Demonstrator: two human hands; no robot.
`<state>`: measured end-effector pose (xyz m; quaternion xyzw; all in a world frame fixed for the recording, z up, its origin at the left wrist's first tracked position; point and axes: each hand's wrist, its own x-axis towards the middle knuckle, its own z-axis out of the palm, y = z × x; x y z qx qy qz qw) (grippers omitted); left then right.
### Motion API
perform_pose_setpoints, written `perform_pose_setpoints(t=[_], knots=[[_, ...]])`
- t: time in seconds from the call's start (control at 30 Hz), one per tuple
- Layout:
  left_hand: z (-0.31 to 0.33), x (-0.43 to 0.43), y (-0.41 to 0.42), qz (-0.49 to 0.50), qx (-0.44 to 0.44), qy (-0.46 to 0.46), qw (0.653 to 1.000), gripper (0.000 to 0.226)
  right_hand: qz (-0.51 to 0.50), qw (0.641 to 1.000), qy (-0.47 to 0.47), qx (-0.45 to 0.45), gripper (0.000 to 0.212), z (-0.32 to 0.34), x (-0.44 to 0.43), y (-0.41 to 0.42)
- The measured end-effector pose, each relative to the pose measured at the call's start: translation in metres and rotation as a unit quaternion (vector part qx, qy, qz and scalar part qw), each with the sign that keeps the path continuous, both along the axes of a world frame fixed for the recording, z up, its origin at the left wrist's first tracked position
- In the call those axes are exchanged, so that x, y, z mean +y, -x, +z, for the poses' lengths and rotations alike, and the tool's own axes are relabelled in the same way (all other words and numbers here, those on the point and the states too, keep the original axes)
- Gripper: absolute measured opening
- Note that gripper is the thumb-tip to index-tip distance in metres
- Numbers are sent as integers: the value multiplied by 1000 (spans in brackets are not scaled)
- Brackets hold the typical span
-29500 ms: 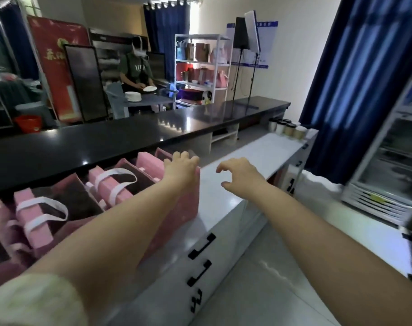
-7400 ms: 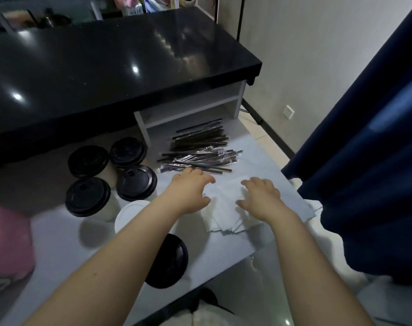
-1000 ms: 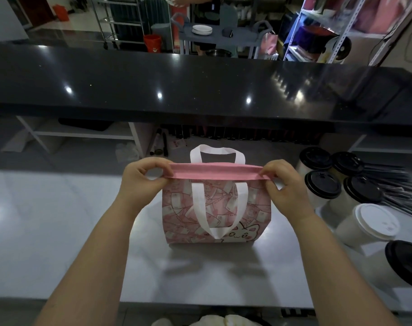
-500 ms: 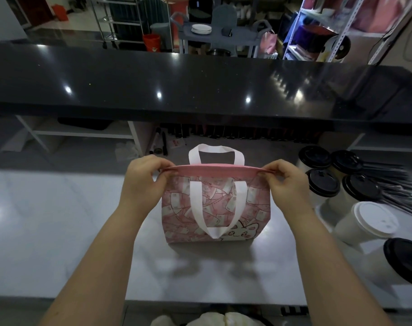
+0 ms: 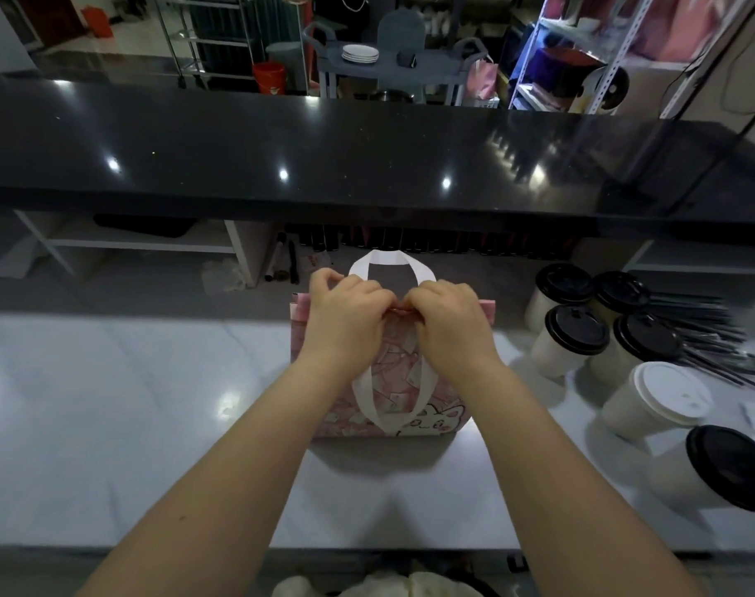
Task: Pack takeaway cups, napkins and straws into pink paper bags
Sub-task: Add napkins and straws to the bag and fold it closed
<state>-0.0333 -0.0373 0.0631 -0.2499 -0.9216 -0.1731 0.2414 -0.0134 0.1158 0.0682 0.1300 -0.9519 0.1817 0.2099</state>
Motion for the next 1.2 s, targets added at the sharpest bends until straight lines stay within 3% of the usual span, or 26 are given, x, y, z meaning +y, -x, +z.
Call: perform_pose_setpoints(t=[0.13, 0.3, 0.47, 0.6, 0.73, 0.9, 1.07, 1.2], knots=[[4, -11, -4, 1, -1, 3, 1000, 17, 19, 1000, -19, 3, 13, 0, 10, -3], [15, -34, 4, 31, -97, 9, 995, 17, -15, 1000, -10, -1, 12, 6, 32, -3], [23, -30, 13, 65, -39, -2, 997, 23, -2, 999, -4, 54, 11, 11, 26, 3], [14, -45, 15, 50, -18, -17, 998, 17, -22, 1000, 2, 22, 15, 5, 42, 6], [11, -64, 24, 52, -40, -65, 996, 12, -70, 997, 21, -25, 15, -2, 54, 13], [8, -67, 29, 48, -38, -98, 993, 13, -56, 998, 36, 16, 15, -1, 49, 17], [0, -85, 37, 26, -146, -217, 965, 23, -92, 981, 161, -63, 20, -2, 64, 20], [-2, -83, 40, 49, -130, -283, 949, 31, -107, 972, 203, -43, 21, 0, 59, 27]])
